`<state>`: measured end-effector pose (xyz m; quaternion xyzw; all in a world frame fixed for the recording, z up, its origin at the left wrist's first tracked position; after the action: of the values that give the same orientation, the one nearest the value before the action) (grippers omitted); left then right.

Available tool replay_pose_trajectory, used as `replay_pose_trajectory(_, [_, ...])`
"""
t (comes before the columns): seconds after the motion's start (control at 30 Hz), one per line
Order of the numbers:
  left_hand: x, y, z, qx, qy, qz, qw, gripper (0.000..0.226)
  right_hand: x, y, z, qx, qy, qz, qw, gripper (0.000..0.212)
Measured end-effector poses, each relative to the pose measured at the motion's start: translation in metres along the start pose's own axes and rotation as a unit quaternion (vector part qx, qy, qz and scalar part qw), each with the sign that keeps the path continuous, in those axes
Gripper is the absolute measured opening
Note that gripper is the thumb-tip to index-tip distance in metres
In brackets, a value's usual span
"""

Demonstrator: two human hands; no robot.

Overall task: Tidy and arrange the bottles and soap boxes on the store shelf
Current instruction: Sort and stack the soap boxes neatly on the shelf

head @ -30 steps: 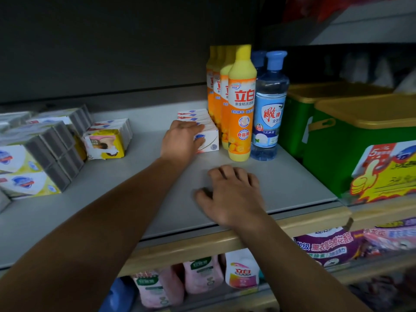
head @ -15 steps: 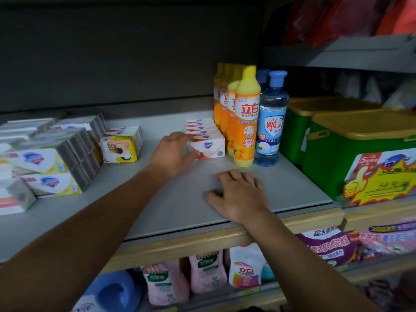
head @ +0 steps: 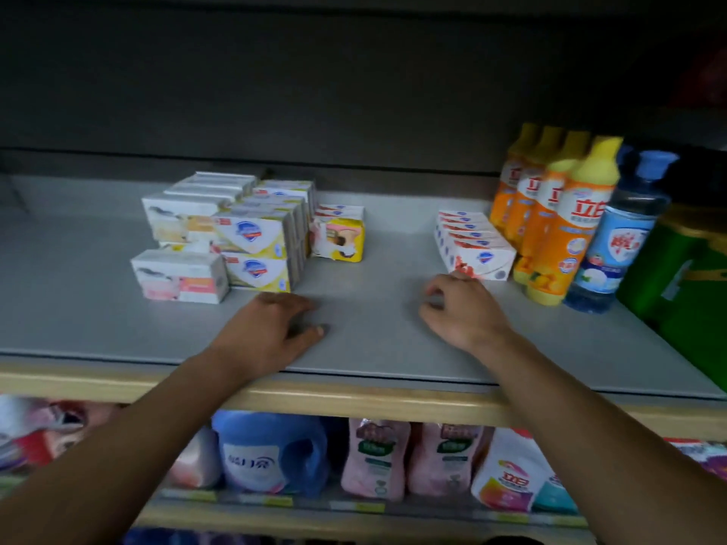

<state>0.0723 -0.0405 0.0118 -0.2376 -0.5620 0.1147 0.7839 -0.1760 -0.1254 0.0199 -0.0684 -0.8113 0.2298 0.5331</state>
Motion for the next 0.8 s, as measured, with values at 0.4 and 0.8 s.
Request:
replay_pose_trajectory(0.4, [-0.016,0.0,-0.02,0.02,-0.049,0.009,0.999,0.072,-0.053,-0.105,-0.091,0.059,-0.042,0.055,0.996,0.058])
replay_pose_trajectory(0.8, [-0.016,-0.001,-0.02,0.026,-0.037,0.037,0.998,0.05,-0.078,-0.116,-0.102,0.103,0.026,0.132,0.986,0.04])
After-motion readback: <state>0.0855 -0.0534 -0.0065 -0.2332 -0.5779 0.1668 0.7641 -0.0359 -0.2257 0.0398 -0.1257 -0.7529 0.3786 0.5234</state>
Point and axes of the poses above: each hand's wrist, its own y-axis away from the middle knuckle, its own x-axis out of the back of the hand, z = x × y, the point moved 6 cm from there along -y, towards the middle knuckle, and after that the axes turned 13 degrees about z, right-handed, at the moved point
